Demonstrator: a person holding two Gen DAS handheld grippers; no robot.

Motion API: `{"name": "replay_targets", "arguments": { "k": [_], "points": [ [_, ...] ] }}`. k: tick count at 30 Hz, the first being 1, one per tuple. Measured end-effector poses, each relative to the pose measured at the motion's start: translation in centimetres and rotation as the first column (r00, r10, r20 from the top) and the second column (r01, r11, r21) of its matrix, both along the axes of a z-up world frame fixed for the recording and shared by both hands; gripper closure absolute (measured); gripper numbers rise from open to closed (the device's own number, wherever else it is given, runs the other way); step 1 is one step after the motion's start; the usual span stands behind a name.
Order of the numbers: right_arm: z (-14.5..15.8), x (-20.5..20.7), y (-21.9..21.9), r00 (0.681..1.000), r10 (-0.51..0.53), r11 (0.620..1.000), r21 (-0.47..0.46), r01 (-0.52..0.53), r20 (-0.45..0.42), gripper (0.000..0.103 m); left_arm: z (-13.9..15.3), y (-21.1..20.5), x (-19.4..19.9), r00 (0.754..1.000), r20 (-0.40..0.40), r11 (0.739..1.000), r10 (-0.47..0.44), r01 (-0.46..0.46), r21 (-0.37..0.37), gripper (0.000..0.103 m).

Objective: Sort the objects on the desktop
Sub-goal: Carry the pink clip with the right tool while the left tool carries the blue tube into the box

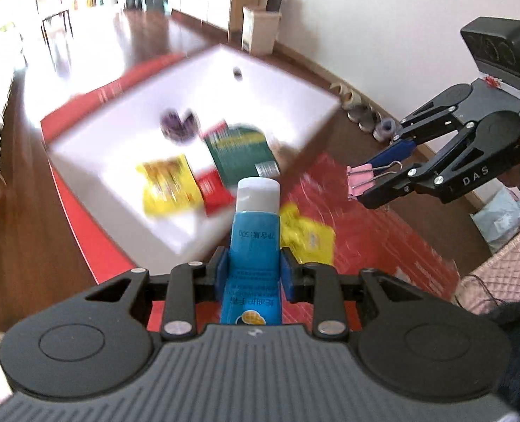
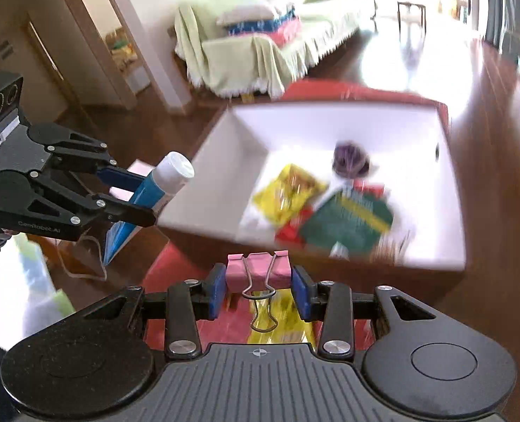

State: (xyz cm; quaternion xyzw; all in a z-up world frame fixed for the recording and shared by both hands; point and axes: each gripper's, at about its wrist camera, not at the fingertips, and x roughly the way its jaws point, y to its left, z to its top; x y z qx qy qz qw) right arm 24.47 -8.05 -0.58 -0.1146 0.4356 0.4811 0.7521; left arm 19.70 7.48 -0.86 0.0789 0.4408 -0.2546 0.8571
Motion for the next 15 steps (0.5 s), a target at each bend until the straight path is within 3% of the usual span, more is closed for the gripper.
{"name": "replay_targets", "arguments": {
  "k": [8,12,15],
  "points": [
    [1.4,4.3,3.6,0.995,0.031,0.999,0.016,-0.033,0.094,0.064,4.7,0.4,5.1,0.986,0.166,0.999,-0.028,0.022,0.035,0.077],
    [-0.6,6.3,5.9,0.993,0.076,0.997,-0.039,-0.073,0.095,0.064,4.2,0.5,8.4,0.987,0.156,1.0,-0.024,0.021,0.018,0.077],
    [-2.7,7.5,7.4,0.99,0.116,0.99,-0.095,-0.108,0.082,0.064,2.5,0.3,10.9,0.994,0.105,1.0,-0.029,0.028,0.011,0.077]
  ]
}}
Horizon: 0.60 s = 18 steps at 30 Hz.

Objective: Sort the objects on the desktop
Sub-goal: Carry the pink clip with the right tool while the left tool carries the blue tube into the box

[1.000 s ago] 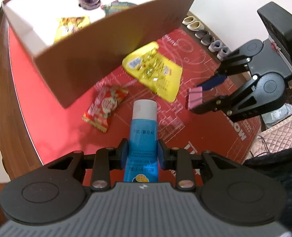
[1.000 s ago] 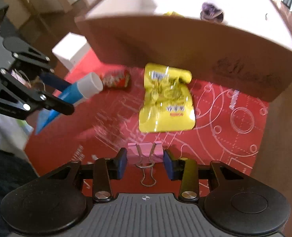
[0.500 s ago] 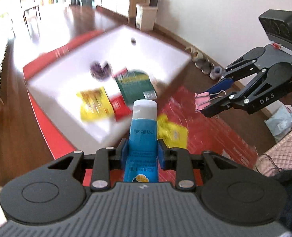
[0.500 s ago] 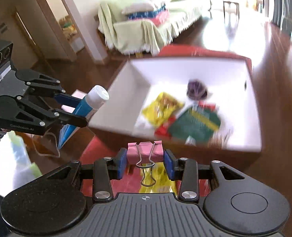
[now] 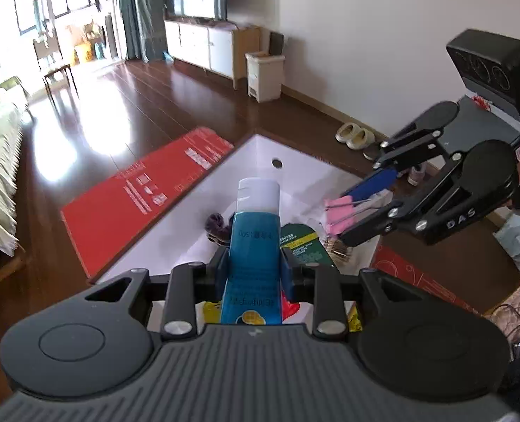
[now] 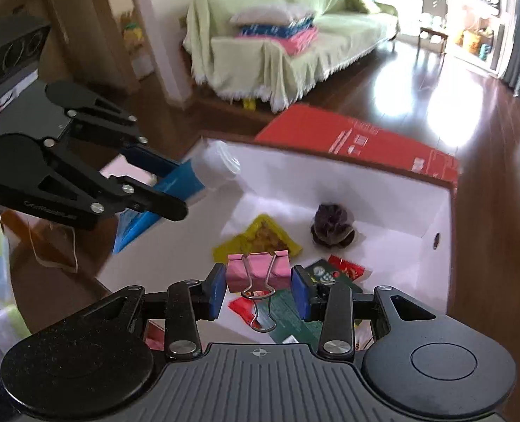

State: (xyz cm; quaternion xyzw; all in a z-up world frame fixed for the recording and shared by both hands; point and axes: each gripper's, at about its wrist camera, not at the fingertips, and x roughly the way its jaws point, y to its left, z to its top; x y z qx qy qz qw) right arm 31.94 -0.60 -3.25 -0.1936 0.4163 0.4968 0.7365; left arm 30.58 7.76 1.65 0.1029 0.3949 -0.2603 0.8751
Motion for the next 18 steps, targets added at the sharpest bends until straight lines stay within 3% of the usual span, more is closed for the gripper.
{"name": "replay_targets", "arguments": {
  "k": [10,18],
  "points": [
    [-4.9,0.9,0.7,0.995,0.073,0.991,-0.11,-0.079,-0.061,0.064,-7.1,0.0,2.9,0.979,-0.183,0.996,0.087,-0.083,0.031,0.077],
    [-7.1,0.7,2.2,0.984,0.111,0.983,-0.127,-0.129,-0.139,0.064,-9.9,-0.5,2.3,0.962,-0.251,0.992,0.106,-0.084,0.099,0.077]
  ]
}}
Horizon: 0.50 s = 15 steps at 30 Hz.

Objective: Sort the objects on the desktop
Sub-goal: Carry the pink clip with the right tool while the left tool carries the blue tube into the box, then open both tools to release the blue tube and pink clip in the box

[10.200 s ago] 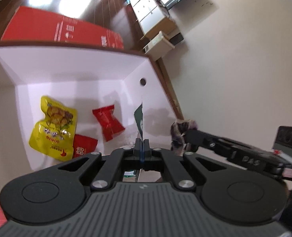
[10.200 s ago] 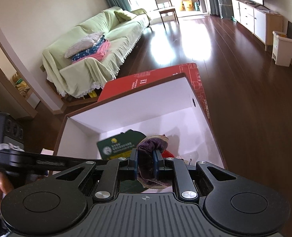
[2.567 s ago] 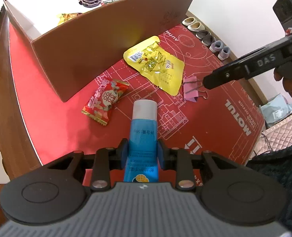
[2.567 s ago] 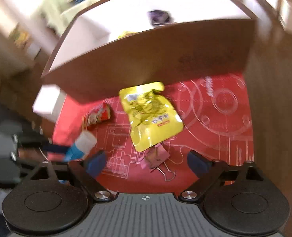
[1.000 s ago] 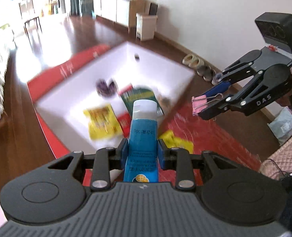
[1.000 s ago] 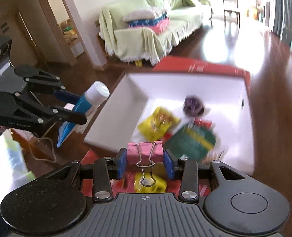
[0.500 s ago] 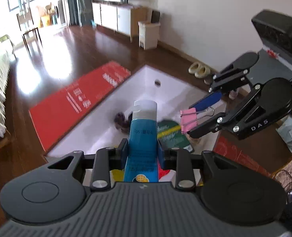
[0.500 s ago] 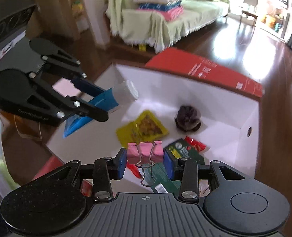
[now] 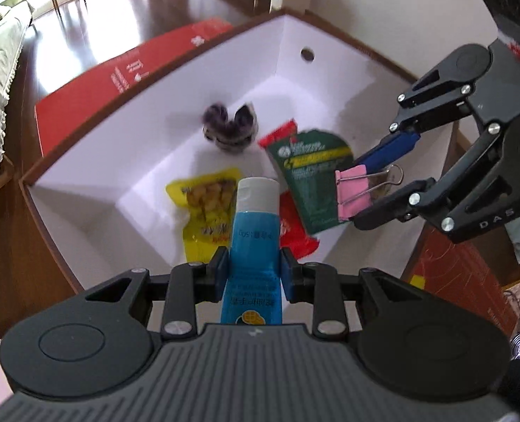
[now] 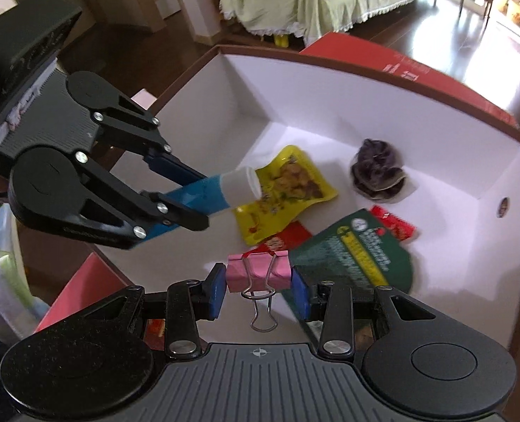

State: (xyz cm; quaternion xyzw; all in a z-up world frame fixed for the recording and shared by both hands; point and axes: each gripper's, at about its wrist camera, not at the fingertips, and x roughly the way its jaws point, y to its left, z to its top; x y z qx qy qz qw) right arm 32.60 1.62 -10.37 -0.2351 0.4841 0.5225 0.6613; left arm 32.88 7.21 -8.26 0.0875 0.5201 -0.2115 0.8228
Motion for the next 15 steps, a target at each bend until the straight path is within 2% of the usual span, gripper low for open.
{"name": "replay_targets", "arguments": {
  "k": [15],
  "points": [
    [-0.8,0.1,0.2,1.0,-0.002,1.0,-0.017,0.002,-0.025,0.064,-3.3,-0.9,0.2,0.998,-0.059,0.999,0.017,-0.016,0.031,0.076]
  ]
}}
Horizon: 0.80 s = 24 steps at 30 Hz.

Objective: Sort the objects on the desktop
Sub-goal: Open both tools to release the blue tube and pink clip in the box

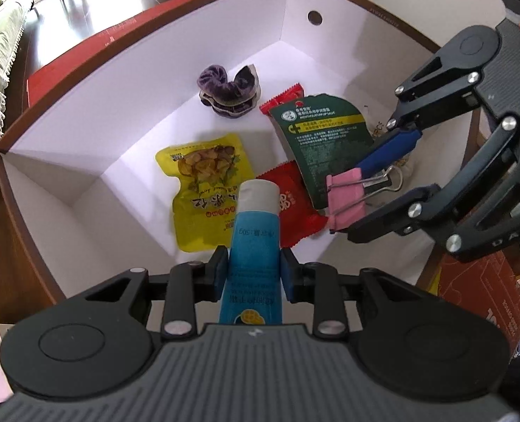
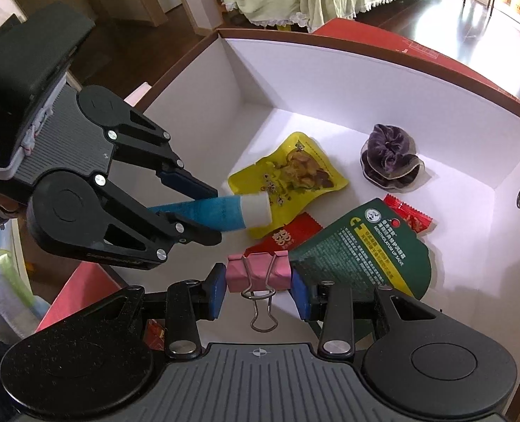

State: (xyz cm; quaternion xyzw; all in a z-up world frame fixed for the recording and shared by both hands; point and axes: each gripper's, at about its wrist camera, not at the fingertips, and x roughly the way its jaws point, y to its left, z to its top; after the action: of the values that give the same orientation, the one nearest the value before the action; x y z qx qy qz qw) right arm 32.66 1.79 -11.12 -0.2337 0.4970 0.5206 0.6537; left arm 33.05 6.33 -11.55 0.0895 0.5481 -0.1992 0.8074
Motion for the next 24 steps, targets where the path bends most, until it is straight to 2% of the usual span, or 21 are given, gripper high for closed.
{"name": "replay_targets", "arguments": {
  "k": [4,6,8,13,21,23,24],
  "points": [
    [0.0,-0.1,0.0,1.0,0.005,1.0,-0.005,-0.005,-0.004,0.064,-0.5,0.1,0.1,1.0,-0.022,1.0,0.009,-0.009,-0.008,0.075],
    [-0.1,-0.1,0.0,1.0,0.01,1.0,-0.01,-0.01,-0.008,0.064,-0.4,0.1,-0.1,1.0,-0.019,1.0,0.003,-0.003,-0.001,0.067],
    [-0.2,-0.2,0.2,1.0,0.019,1.0,-0.017,-0.02,-0.014,0.064,-0.2,0.1,-0.3,1.0,-0.008,1.0,-0.001,0.001,0.008,0.064],
    [-0.7,-0.2,0.6,0.999,0.028,0.998,-0.048,-0.03,-0.035,0.064,1.1,0.9,-0.6,1.0,0.008,1.0,0.009,-0.009,-0.012,0.063],
    [-2.0,1.1,1.2,0.987,-0.035,0.992,-0.128,0.015,-0.154,0.064,2.4,1.2,-1.2,1.0,0.029,1.0,0.0,0.0,0.005,0.06],
    [-2.1,1.3,1.1,0.985,-0.048,0.991,-0.129,0.027,-0.164,0.04,2.6,1.1,-1.3,1.0,0.029,1.0,-0.005,0.005,0.008,0.06],
    [-2.1,1.4,1.0,0.985,-0.054,0.991,-0.129,0.033,-0.166,0.037,2.6,1.1,-1.4,1.0,0.029,1.0,-0.008,0.008,0.01,0.06]
  ]
}}
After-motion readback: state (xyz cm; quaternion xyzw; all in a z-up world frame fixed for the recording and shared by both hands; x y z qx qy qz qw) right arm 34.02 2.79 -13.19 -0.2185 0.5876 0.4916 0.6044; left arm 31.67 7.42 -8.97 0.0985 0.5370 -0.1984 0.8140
